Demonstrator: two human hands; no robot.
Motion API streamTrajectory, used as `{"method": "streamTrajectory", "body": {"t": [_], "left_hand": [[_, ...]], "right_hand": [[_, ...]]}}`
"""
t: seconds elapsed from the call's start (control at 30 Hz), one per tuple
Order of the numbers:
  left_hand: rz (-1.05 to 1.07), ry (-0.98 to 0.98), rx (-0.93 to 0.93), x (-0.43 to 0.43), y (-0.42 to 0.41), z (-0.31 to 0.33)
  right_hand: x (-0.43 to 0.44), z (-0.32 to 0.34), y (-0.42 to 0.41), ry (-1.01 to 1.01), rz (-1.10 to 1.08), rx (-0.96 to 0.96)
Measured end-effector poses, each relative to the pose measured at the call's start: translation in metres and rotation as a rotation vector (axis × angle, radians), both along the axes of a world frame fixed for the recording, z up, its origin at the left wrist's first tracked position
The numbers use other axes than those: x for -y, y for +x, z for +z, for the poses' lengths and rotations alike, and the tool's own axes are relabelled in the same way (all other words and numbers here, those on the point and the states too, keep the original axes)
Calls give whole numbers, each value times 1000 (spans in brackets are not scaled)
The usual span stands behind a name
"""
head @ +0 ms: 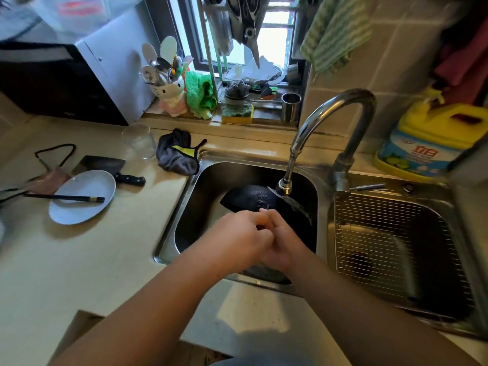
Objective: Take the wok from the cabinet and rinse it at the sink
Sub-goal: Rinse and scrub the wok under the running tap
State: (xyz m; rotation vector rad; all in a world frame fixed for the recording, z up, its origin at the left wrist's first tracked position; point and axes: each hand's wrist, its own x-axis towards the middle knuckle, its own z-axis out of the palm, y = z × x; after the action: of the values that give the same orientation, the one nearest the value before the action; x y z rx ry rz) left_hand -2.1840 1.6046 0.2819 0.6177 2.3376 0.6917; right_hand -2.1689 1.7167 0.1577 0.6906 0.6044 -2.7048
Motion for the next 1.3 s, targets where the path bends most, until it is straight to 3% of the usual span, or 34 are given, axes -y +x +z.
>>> {"method": "streamTrajectory", "body": {"t": [0.3, 0.57, 0.97, 1.1, 1.3], "left_hand": [[-255, -128, -112, 1, -45, 15], [-434, -194, -160, -2, -64, 33], [-664, -334, -265, -21, -60, 39], [-681, -321, -289, -16, -60, 35], [-520, -180, -257, 8, -68, 24]], "right_hand": [[1, 12, -11, -69, -134, 136], [17, 20, -7, -246, -242, 112], [19, 20, 1, -338, -315, 130], [22, 19, 4, -352, -308, 103], [26, 19, -12, -283, -238, 129]]}}
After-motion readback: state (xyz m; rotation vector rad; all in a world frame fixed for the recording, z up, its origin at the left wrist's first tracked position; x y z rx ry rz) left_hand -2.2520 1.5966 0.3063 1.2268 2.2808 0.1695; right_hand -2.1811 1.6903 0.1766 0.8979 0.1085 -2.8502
